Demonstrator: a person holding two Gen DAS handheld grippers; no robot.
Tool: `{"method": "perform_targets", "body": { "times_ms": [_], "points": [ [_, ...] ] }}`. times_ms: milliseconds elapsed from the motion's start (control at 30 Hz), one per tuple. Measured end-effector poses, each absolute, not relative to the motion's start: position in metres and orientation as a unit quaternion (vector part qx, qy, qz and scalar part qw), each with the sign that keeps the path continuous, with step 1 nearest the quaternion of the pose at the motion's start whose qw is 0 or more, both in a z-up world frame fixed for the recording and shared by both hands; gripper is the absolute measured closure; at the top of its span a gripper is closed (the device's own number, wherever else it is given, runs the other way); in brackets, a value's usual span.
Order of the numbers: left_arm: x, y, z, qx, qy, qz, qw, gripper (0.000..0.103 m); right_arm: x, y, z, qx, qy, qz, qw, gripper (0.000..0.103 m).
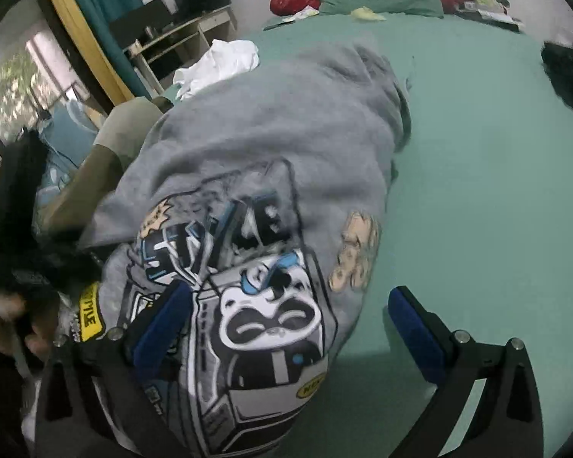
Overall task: Fold large clothes
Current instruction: 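Grasp the folded sweatshirt with the left gripper while the right gripper grasps it too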
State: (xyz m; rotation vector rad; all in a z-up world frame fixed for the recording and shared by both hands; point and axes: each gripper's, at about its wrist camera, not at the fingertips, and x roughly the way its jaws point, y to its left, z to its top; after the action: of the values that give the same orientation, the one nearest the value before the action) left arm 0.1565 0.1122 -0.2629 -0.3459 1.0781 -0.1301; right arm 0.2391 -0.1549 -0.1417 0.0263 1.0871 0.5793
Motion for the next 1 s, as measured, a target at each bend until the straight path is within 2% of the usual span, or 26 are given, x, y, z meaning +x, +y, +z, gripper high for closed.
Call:
{"method": "perform_targets", "body": {
  "times_ms": [133,267,433,600,733,867,900,933,967,1000],
  "points": [
    [0.156,0.132,-0.249,-0.199,0.503,-0.062,0.839,0.006,0.240,-0.156,-0.130,0.002,0.508,0.266,0.819,0.002],
    [0.159,0.146,-0.227,-0.196,0.464,-0.056,0.862,0.006,0.254,-0.162,-0.114,0.031,0.490,0.259,0.831,0.002],
    [0.183,0.151,-0.236,-0.201,0.465,-0.068,0.860,0.004,0.278,-0.179,-0.107,0.085,0.479,0.261,0.834,0.002],
    [0.214,0.144,-0.284,-0.241,0.521,-0.117,0.810,0.001,0.304,-0.179,-0.133,0.124,0.502,0.278,0.809,0.002],
    [0.221,0.146,-0.290,-0.247,0.517,-0.139,0.808,0.001,0.313,-0.179,-0.165,0.176,0.523,0.310,0.774,0.002],
    [0.224,0.139,-0.289,-0.233,0.508,-0.144,0.816,0.001,0.314,-0.182,-0.179,0.214,0.502,0.341,0.765,0.002],
    [0.221,0.135,-0.286,-0.238,0.503,-0.149,0.817,0.004,0.315,-0.181,-0.180,0.218,0.503,0.348,0.761,0.002],
    [0.220,0.132,-0.285,-0.246,0.499,-0.164,0.815,0.013,0.314,-0.183,-0.181,0.219,0.504,0.352,0.757,0.006],
    [0.220,0.130,-0.285,-0.267,0.494,-0.182,0.807,0.037,0.314,-0.181,-0.182,0.232,0.508,0.364,0.745,0.026],
    [0.218,0.128,-0.284,-0.272,0.489,-0.177,0.810,0.041,0.313,-0.183,-0.182,0.241,0.509,0.362,0.742,0.027]
  ]
}}
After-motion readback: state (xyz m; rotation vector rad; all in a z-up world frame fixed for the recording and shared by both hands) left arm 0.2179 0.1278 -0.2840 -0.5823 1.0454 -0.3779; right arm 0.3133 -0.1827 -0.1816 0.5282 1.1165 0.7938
